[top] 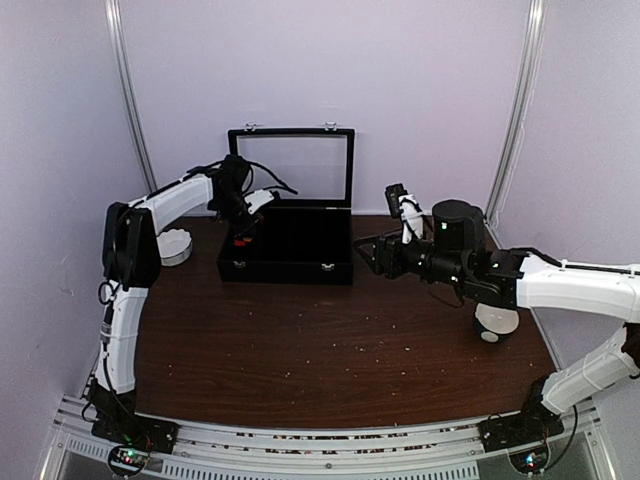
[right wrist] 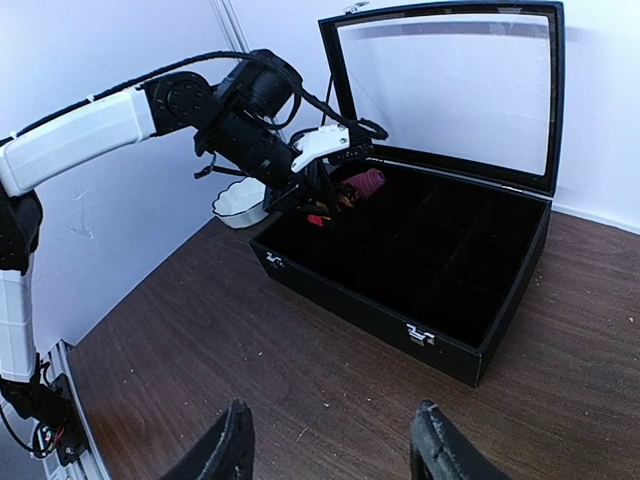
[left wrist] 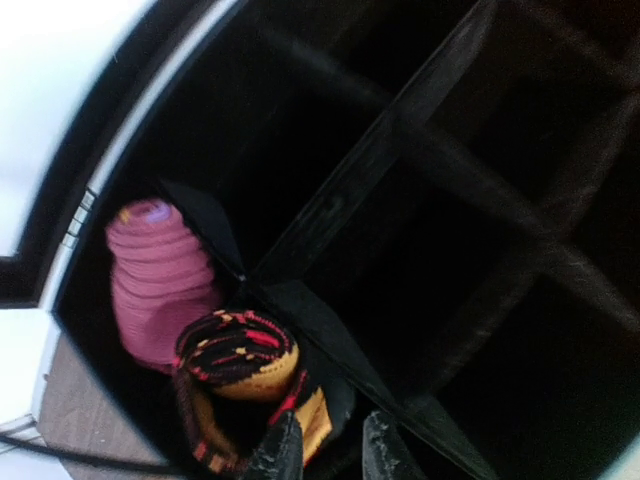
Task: Roll the socks
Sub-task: Place the sock in the storage box, then reset both arms
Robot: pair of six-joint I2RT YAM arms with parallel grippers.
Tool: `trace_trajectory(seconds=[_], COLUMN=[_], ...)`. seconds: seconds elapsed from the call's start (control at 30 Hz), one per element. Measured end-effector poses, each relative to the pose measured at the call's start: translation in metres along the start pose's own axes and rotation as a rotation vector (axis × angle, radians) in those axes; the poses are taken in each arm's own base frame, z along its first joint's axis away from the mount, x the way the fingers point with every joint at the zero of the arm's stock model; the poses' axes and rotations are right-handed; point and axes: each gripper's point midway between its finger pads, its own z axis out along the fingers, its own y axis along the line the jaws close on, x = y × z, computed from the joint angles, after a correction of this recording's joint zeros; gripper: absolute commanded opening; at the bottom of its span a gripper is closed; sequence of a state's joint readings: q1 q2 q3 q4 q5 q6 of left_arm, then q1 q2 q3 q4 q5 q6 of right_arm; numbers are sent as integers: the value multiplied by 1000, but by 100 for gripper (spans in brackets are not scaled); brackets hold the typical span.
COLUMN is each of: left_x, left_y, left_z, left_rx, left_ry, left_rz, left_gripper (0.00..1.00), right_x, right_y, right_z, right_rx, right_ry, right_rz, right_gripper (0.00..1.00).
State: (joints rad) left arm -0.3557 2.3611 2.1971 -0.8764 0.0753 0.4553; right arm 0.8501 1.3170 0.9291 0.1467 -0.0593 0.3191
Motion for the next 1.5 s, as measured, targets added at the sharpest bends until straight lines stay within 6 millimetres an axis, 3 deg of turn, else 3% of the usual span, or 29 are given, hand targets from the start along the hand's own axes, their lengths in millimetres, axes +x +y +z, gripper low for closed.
trace_trajectory(seconds=[0.13,0.27,0.33,0.47,0.53,0.57,0.6,0.73,0.83,0.97,1.03,1.13,1.23,1.4,1.5], left_x=[19,35,37,39,32,28,23,-12,-39,-40,-23,21,84,183,207], left_y=[12,21,24,16,10,7,3,-8,-10,-6,1,12,21,28,8], left_z=[21,23,23,19,10,3,-6,-63,-123,-189,-211,-218,-199,-151,-129], left_rx=[-8,-17,-22,13,34,44,54,53,4,-82,-146,-221,-216,-204,-200], left_ry=[57,96,99,92,63,52,34,-75,-184,-270,-287,-277,-227,-182,-200], left_rz=[-19,-36,-38,-31,-30,-22,-17,16,41,18,-25,-111,-217,-417,-451], left_gripper=[23,21,25,50,95,97,98,98,98,98,98,98,98,98,98], right_x=[0,0,0,0,0,0,0,1,-4,-14,-18,-19,-7,35,65], right_y=[0,0,0,-1,-1,-1,-2,-9,-20,-45,-65,-92,-132,-192,-219], right_z=[0,0,0,0,0,0,0,-2,-9,-29,-46,-65,-97,-153,-177], right_rx=[-3,-7,-9,-11,-12,-12,-12,5,36,123,215,327,505,809,974], right_ry=[2,3,4,5,6,7,8,19,13,-14,-32,-59,-96,-163,-156], right_rz=[4,4,4,8,11,12,16,25,38,42,34,33,33,-35,-103], right_gripper=[53,53,53,62,79,93,99,100,100,100,100,100,100,100,100])
